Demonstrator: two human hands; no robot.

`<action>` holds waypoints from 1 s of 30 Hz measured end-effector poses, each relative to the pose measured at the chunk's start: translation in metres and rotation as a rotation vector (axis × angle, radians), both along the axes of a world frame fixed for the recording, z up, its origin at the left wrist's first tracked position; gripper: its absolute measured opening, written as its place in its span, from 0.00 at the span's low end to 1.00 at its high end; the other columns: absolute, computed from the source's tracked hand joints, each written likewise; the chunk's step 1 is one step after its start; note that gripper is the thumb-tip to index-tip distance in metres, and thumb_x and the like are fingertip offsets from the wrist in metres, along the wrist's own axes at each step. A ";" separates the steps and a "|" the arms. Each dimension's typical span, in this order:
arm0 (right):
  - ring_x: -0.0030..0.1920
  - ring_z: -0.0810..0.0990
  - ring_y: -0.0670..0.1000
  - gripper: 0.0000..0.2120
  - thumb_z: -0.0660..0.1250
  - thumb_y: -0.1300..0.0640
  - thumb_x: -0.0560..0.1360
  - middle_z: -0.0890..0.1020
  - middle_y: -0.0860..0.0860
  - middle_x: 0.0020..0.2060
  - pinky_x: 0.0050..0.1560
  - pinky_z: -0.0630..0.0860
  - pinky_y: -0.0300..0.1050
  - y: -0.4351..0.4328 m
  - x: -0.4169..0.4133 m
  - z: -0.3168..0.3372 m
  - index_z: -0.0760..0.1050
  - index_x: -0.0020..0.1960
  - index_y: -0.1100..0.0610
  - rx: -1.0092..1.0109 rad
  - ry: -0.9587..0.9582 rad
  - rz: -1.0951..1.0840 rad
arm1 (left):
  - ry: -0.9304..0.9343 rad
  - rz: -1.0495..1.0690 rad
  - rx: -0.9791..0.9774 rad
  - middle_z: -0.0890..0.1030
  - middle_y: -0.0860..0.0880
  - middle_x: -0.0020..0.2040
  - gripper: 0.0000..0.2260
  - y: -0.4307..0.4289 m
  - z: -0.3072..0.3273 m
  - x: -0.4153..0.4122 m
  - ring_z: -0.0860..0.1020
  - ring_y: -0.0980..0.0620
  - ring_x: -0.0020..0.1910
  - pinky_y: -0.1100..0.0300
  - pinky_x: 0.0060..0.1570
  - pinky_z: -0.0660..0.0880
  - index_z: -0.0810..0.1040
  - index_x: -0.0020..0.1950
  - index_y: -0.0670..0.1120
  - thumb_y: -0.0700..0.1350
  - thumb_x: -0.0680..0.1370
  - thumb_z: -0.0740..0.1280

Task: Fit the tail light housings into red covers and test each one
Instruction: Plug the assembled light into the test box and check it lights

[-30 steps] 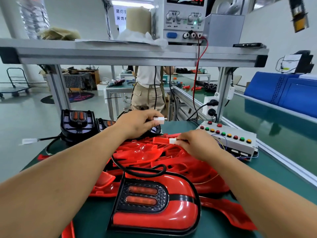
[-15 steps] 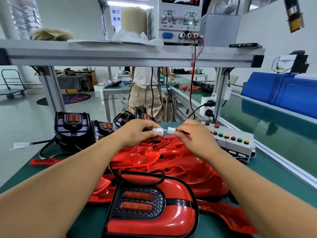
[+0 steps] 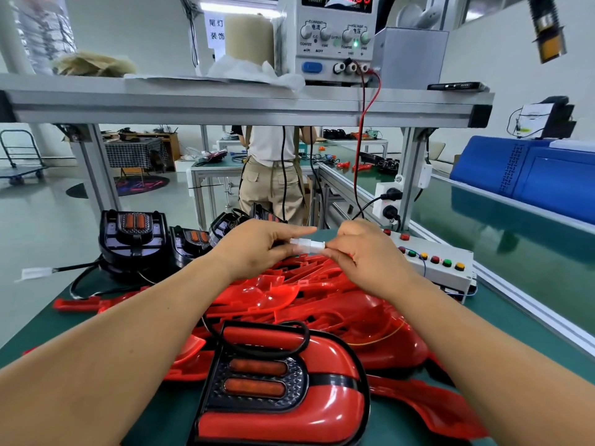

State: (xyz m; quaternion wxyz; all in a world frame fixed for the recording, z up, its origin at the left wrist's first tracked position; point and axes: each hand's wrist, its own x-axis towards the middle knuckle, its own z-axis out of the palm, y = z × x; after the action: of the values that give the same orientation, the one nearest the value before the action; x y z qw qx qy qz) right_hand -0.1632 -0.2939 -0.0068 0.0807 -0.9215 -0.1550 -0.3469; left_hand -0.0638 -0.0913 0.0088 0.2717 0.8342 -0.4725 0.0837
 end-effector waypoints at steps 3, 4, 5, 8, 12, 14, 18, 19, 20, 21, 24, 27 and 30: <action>0.36 0.75 0.56 0.12 0.67 0.54 0.76 0.77 0.54 0.34 0.42 0.68 0.45 0.000 0.000 0.002 0.84 0.43 0.61 -0.026 0.003 0.022 | -0.090 -0.029 0.006 0.81 0.63 0.58 0.15 -0.002 0.000 -0.002 0.76 0.69 0.55 0.76 0.53 0.69 0.78 0.63 0.62 0.48 0.78 0.69; 0.36 0.75 0.56 0.13 0.66 0.53 0.76 0.77 0.54 0.34 0.41 0.68 0.45 0.001 0.000 0.002 0.84 0.43 0.61 -0.028 0.002 0.028 | -0.103 -0.032 -0.002 0.81 0.62 0.58 0.14 -0.003 0.000 -0.003 0.76 0.68 0.55 0.75 0.53 0.69 0.79 0.63 0.60 0.49 0.78 0.70; 0.37 0.75 0.56 0.13 0.66 0.53 0.76 0.77 0.54 0.34 0.41 0.69 0.45 0.001 -0.001 0.002 0.84 0.42 0.60 -0.018 -0.004 0.030 | -0.106 -0.037 -0.020 0.82 0.61 0.57 0.14 -0.004 0.001 -0.005 0.75 0.69 0.54 0.76 0.53 0.69 0.80 0.62 0.59 0.49 0.78 0.70; 0.37 0.74 0.53 0.13 0.68 0.49 0.77 0.77 0.51 0.34 0.40 0.65 0.43 -0.005 0.000 0.000 0.81 0.41 0.58 0.073 -0.032 -0.047 | -0.059 -0.045 -0.067 0.83 0.60 0.56 0.13 -0.006 0.004 -0.007 0.76 0.70 0.53 0.76 0.54 0.71 0.81 0.62 0.57 0.48 0.77 0.70; 0.39 0.74 0.54 0.10 0.68 0.54 0.78 0.77 0.51 0.36 0.42 0.63 0.43 -0.013 0.001 -0.002 0.77 0.42 0.60 0.086 0.034 -0.029 | -0.039 0.001 -0.024 0.84 0.58 0.50 0.15 -0.009 0.009 -0.007 0.76 0.73 0.43 0.78 0.46 0.68 0.79 0.64 0.56 0.50 0.77 0.70; 0.39 0.74 0.55 0.08 0.68 0.58 0.77 0.77 0.52 0.35 0.42 0.64 0.44 -0.010 0.001 -0.004 0.77 0.41 0.61 0.047 0.013 -0.004 | -0.025 0.000 -0.027 0.85 0.56 0.53 0.14 -0.011 0.009 -0.008 0.79 0.66 0.50 0.71 0.53 0.73 0.81 0.62 0.54 0.50 0.77 0.70; 0.37 0.71 0.52 0.09 0.67 0.59 0.77 0.76 0.52 0.33 0.40 0.65 0.44 -0.006 0.003 -0.009 0.76 0.40 0.61 0.076 -0.014 0.010 | 0.018 -0.052 -0.053 0.83 0.57 0.56 0.13 -0.012 0.005 -0.008 0.78 0.66 0.55 0.73 0.57 0.71 0.83 0.60 0.52 0.49 0.76 0.72; 0.37 0.71 0.51 0.09 0.67 0.58 0.77 0.76 0.51 0.33 0.40 0.65 0.43 -0.006 0.004 -0.010 0.76 0.40 0.61 0.087 -0.016 0.016 | 0.016 -0.057 -0.056 0.83 0.57 0.56 0.13 -0.012 0.005 -0.007 0.78 0.66 0.55 0.73 0.57 0.71 0.83 0.60 0.52 0.48 0.76 0.71; 0.37 0.70 0.50 0.09 0.66 0.58 0.77 0.76 0.51 0.33 0.40 0.65 0.43 -0.007 0.004 -0.011 0.76 0.40 0.61 0.098 -0.018 0.017 | 0.007 -0.058 -0.059 0.83 0.57 0.57 0.13 -0.011 0.004 -0.006 0.77 0.66 0.56 0.73 0.57 0.71 0.82 0.61 0.52 0.48 0.76 0.71; 0.38 0.70 0.50 0.09 0.66 0.58 0.77 0.75 0.50 0.33 0.40 0.64 0.43 -0.007 0.005 -0.012 0.76 0.39 0.60 0.108 -0.021 0.014 | 0.001 -0.056 -0.061 0.83 0.57 0.57 0.13 -0.011 0.002 -0.006 0.77 0.66 0.56 0.74 0.57 0.70 0.82 0.61 0.52 0.47 0.77 0.71; 0.37 0.70 0.50 0.09 0.68 0.61 0.77 0.73 0.48 0.33 0.39 0.63 0.44 -0.005 0.008 -0.012 0.76 0.39 0.61 0.148 -0.014 0.000 | 0.038 -0.042 -0.074 0.83 0.57 0.57 0.13 -0.013 -0.003 -0.006 0.77 0.68 0.52 0.74 0.56 0.70 0.81 0.62 0.55 0.46 0.78 0.70; 0.36 0.70 0.50 0.09 0.68 0.62 0.77 0.72 0.48 0.32 0.39 0.62 0.43 -0.005 0.009 -0.009 0.76 0.38 0.61 0.176 0.004 0.007 | 0.072 -0.026 -0.103 0.84 0.57 0.53 0.12 -0.017 -0.005 -0.005 0.75 0.75 0.44 0.79 0.50 0.67 0.82 0.60 0.56 0.46 0.78 0.70; 0.36 0.71 0.49 0.10 0.68 0.61 0.77 0.73 0.48 0.32 0.39 0.63 0.43 -0.005 0.009 -0.008 0.76 0.38 0.61 0.198 0.013 0.018 | 0.106 -0.033 -0.111 0.84 0.56 0.55 0.13 -0.017 -0.002 -0.004 0.76 0.75 0.47 0.80 0.51 0.67 0.80 0.61 0.58 0.45 0.78 0.70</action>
State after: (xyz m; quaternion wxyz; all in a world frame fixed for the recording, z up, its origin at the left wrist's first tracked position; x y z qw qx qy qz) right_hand -0.1546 -0.2990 -0.0145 0.1756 -0.9097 -0.1276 -0.3541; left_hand -0.0682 -0.1084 0.0069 0.3436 0.8131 -0.4658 0.0612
